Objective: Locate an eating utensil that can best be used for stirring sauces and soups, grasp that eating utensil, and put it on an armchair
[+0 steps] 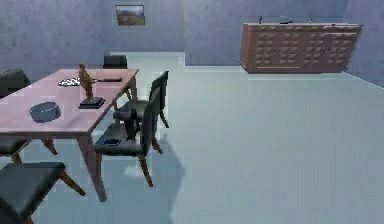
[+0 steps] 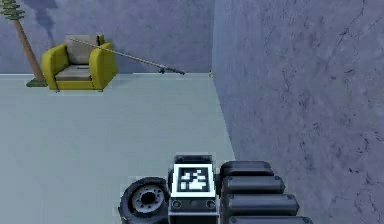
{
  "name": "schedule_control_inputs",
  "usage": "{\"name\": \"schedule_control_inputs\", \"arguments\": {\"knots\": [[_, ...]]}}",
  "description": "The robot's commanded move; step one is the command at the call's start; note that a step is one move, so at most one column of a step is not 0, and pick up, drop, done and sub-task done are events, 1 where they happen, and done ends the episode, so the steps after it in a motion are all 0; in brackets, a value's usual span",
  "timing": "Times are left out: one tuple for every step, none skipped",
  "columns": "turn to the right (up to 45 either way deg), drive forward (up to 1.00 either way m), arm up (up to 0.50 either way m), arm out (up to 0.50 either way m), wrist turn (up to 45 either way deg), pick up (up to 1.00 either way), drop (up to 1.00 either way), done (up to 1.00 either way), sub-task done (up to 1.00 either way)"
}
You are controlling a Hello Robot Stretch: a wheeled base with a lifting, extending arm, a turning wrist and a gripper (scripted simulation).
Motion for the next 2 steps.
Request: {"name": "schedule_control_inputs", "arguments": {"knots": [[0.0, 0.05, 0.0, 0.0, 0.0, 0.0, 0.0, 0.0, 0.0], [45.0, 0.0, 0.0, 0.0, 0.0, 0.0, 0.0, 0.0, 0.0]]}}
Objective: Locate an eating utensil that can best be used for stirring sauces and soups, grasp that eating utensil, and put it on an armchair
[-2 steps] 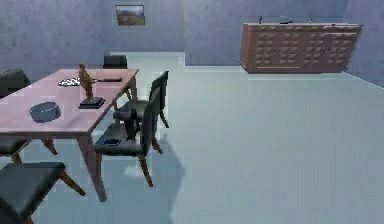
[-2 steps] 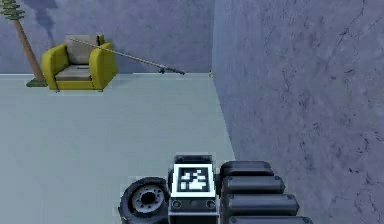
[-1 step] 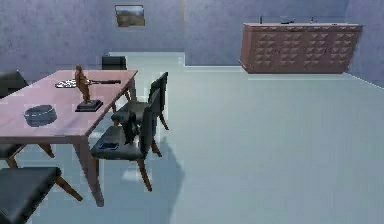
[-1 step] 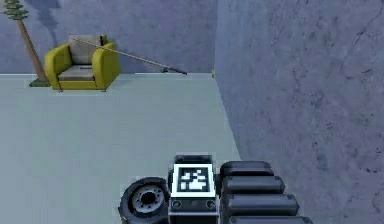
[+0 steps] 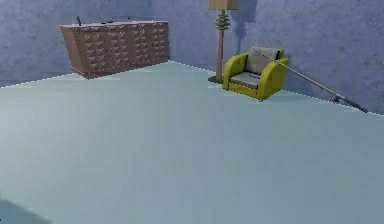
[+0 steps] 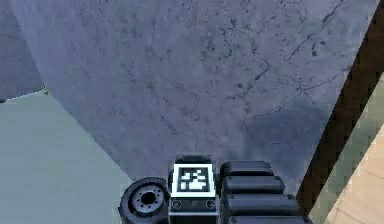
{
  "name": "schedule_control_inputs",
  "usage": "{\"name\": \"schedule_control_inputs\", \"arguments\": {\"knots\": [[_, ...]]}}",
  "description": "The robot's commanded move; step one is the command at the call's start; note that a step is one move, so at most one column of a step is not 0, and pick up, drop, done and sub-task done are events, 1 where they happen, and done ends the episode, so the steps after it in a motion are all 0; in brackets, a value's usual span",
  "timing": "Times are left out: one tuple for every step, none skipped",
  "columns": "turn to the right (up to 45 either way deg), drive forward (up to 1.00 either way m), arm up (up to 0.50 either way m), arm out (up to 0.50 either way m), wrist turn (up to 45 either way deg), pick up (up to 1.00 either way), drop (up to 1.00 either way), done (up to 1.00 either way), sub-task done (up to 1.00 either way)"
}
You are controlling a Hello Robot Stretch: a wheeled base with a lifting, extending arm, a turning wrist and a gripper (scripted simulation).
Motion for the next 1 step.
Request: {"name": "schedule_control_inputs", "arguments": {"knots": [[30.0, 0.0, 0.0, 0.0, 0.0, 0.0, 0.0, 0.0, 0.0]]}}
